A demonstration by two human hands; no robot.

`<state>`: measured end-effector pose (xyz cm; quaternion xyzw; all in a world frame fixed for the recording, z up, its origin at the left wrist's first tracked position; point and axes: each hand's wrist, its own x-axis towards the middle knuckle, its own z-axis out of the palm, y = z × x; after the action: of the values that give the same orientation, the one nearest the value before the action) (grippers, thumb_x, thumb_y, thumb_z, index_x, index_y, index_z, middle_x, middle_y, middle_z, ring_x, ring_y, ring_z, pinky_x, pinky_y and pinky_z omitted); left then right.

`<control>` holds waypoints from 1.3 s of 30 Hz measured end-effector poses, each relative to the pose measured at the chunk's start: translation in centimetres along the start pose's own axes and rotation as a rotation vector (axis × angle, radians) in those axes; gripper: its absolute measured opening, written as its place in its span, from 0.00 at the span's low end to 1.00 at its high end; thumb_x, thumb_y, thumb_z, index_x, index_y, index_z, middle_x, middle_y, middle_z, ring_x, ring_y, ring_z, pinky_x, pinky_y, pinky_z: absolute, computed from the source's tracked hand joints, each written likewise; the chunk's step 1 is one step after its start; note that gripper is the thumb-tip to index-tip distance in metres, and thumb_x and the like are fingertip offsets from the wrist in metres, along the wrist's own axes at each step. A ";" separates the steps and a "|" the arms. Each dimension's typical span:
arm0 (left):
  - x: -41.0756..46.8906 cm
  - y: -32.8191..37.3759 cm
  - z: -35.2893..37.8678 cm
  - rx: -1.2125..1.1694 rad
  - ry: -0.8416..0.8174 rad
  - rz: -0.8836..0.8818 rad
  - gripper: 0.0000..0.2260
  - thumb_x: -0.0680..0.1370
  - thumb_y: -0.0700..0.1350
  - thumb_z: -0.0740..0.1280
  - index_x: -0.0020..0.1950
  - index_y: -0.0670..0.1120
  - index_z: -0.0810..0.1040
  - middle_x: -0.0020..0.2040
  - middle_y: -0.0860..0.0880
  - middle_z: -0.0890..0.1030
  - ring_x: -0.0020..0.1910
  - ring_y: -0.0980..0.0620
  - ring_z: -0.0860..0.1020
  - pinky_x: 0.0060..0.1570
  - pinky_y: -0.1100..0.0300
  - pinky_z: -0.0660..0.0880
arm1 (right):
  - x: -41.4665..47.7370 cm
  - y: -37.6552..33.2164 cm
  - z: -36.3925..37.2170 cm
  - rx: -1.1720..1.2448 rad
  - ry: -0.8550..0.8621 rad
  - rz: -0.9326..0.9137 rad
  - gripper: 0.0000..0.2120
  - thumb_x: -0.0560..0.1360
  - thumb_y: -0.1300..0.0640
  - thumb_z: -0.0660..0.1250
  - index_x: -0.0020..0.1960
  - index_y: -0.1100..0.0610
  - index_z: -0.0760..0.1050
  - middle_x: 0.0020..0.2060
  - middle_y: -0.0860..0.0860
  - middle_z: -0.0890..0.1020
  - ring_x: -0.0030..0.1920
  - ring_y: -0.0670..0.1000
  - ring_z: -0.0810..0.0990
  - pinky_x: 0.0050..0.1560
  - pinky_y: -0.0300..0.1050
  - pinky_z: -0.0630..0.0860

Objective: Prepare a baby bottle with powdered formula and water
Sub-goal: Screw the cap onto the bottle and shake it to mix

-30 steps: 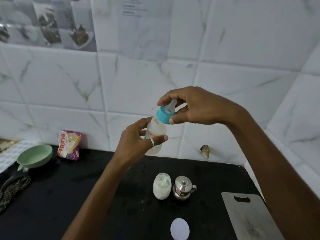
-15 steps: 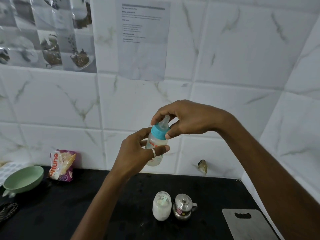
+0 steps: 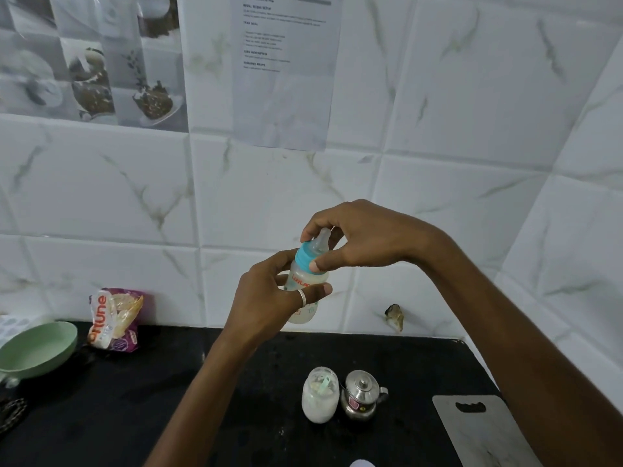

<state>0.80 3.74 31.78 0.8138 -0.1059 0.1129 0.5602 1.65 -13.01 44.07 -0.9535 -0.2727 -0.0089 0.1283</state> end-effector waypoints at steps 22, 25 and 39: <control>1.4 -1.4 -2.8 -0.347 -0.381 -0.069 0.24 0.66 0.47 0.84 0.60 0.53 0.84 0.55 0.52 0.87 0.54 0.53 0.86 0.52 0.53 0.83 | -1.0 3.0 3.7 0.762 0.024 -0.057 0.26 0.77 0.53 0.73 0.73 0.52 0.72 0.69 0.45 0.79 0.70 0.43 0.76 0.66 0.43 0.77; 1.5 -1.6 -3.0 -0.357 -0.428 -0.053 0.25 0.63 0.52 0.80 0.60 0.54 0.84 0.56 0.52 0.87 0.55 0.52 0.86 0.50 0.57 0.83 | -0.7 3.1 5.0 0.841 0.046 -0.109 0.21 0.79 0.63 0.70 0.71 0.56 0.74 0.67 0.48 0.82 0.68 0.49 0.79 0.64 0.45 0.78; 0.6 -1.9 -0.6 -0.241 -0.119 -0.084 0.23 0.71 0.52 0.79 0.66 0.54 0.81 0.58 0.57 0.86 0.58 0.50 0.84 0.59 0.49 0.81 | 0.3 2.0 9.7 1.096 0.422 0.054 0.20 0.75 0.63 0.75 0.65 0.54 0.78 0.59 0.50 0.86 0.60 0.50 0.85 0.62 0.48 0.81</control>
<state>1.88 4.95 30.49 0.7495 -0.1177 0.0273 0.6509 2.45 -12.05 34.29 -0.7323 -0.1819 -0.0530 0.6541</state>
